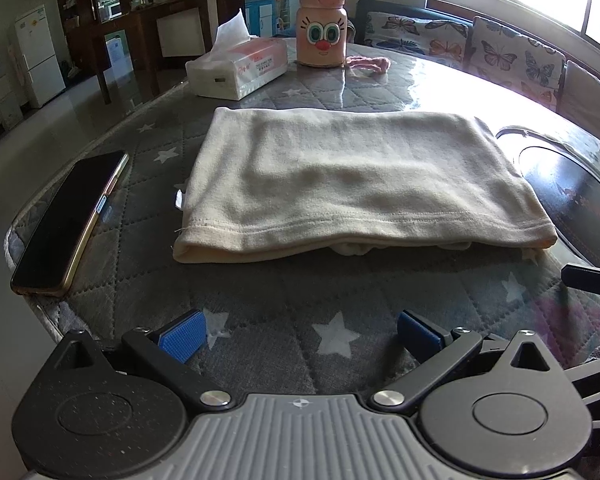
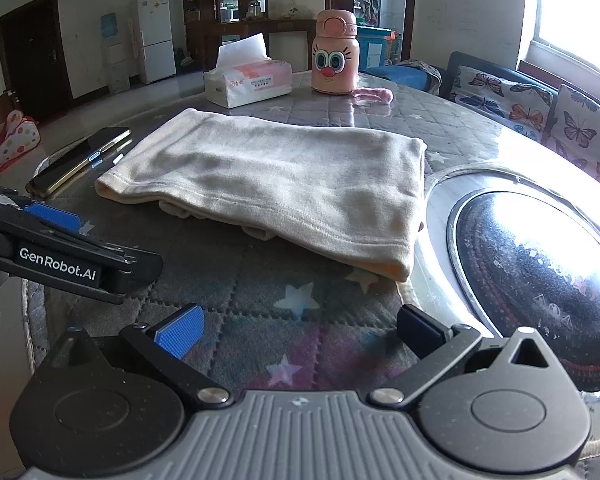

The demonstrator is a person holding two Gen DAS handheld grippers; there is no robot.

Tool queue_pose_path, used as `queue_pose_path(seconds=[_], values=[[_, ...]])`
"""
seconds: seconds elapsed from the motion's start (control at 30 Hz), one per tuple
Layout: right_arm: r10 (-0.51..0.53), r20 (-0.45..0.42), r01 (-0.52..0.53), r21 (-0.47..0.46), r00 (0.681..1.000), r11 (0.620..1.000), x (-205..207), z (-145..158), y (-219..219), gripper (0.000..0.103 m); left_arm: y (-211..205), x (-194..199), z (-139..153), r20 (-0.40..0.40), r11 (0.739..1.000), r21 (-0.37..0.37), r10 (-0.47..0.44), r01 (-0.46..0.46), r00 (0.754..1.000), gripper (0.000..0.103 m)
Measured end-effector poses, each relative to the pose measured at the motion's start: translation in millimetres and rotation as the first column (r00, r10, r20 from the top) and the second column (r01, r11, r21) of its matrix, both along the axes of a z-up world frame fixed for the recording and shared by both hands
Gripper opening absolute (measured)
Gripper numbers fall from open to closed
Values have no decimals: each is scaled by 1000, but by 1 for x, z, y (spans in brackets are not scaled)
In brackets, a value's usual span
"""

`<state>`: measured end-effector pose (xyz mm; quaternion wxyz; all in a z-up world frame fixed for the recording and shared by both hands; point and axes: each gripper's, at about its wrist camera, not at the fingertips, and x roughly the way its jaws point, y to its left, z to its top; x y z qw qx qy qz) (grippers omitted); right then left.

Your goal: Fold clothes

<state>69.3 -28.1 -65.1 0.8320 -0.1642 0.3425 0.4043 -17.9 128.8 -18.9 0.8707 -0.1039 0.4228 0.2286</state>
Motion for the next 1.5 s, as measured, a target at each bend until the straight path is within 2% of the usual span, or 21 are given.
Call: queue_pose_path(seconds=[0.33,0.6,1.1,1.5], values=[[-6,4,6,11,1000,1000,-1,0,-2,103,1,2,2,-7,1000,2,-18,18,1000,103],[-34,3,34,6,999,999,-2,2,0,103,-2,4,5,8,997,6,-82,82,997,103],[-87,11,86,19,996,996,-10,14,7,103,13,-14,24,86,996,16,-87,86,993,103],[-108,20,107,36,994,994,-21,24,6,103,8,-31,31,123,995,17,-97,96,988,103]])
